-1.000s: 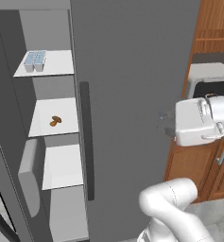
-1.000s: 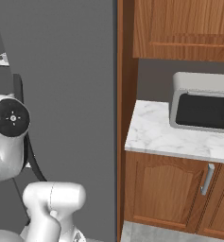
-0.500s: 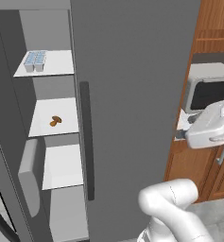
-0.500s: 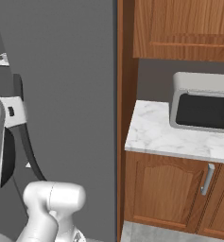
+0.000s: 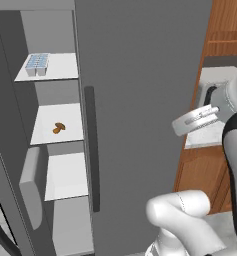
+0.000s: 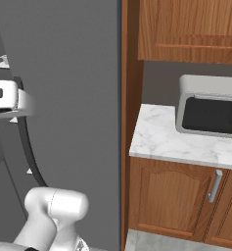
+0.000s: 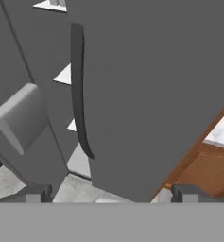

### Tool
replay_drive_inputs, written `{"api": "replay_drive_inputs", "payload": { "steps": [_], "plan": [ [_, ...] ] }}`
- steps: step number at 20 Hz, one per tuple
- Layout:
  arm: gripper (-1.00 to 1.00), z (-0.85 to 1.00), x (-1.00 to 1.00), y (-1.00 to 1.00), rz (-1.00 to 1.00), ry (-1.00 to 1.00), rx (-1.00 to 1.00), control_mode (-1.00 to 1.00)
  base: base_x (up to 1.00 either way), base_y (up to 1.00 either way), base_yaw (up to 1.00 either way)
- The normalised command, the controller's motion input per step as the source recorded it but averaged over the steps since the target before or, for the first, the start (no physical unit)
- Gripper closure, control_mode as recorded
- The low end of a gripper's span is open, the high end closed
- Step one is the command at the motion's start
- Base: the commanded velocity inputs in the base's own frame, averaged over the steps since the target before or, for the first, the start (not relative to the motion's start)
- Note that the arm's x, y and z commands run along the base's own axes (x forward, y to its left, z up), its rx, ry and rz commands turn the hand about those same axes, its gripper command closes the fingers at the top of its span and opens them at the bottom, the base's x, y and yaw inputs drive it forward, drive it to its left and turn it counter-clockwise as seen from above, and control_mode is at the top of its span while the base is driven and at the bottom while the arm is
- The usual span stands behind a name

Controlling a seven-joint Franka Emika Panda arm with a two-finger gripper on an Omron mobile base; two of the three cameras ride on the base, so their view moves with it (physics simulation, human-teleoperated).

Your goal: Open the freezer door, pick up the ice cube tray from the freezer, and place it on the dining counter.

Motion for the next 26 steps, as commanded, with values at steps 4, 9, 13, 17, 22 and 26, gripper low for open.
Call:
{"api": "replay_drive_inputs", "payload": {
  "steps": [4, 9, 13, 17, 22, 26],
  "plan": [
    [-1.00, 0.00, 0.18, -0.24, -0.34, 0.13, -0.04, -1.00, 0.00, 0.00, 0.00],
    [-1.00, -0.15, 0.02, -0.41, -0.26, 0.02, 0.00, -1.00, 0.00, 0.00, 0.00],
    [-1.00, -0.25, 0.08, -0.44, -0.16, 0.00, 0.00, -1.00, 0.00, 0.00, 0.00],
    [-1.00, -0.37, 0.31, -0.24, -0.04, 0.00, 0.00, -1.00, 0.00, 0.00, 0.00],
    [-1.00, -0.38, 0.31, -0.07, 0.00, -0.03, 0.02, -1.00, 0.00, 0.00, 0.00],
    [-1.00, -0.26, 0.02, 0.00, 0.05, -0.11, 0.07, -1.00, 0.00, 0.00, 0.00]
  ]
}}
